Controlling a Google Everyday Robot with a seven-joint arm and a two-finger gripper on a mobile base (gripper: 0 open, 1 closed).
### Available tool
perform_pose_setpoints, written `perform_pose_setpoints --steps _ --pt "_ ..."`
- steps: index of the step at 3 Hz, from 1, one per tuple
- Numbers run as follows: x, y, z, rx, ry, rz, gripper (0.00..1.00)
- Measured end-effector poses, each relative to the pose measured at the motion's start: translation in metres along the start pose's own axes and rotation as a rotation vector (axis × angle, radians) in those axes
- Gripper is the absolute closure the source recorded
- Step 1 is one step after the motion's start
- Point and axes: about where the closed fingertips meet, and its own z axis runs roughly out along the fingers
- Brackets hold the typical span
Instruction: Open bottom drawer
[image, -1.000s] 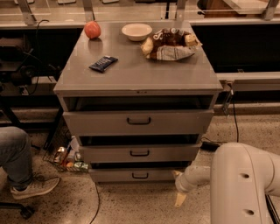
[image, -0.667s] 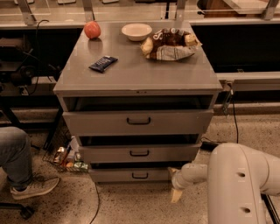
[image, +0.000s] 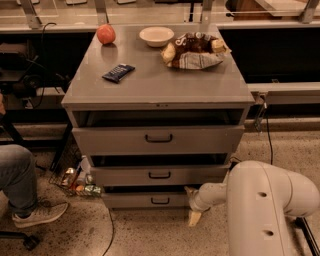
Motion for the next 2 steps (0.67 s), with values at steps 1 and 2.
perform_pose_setpoints --steps 1,2 --pt "-0.002 -0.006 0.017 -0.011 -0.003 -0.002 0.0" --pt "0.004 -0.011 0.035 -0.028 -0.012 0.018 0.0"
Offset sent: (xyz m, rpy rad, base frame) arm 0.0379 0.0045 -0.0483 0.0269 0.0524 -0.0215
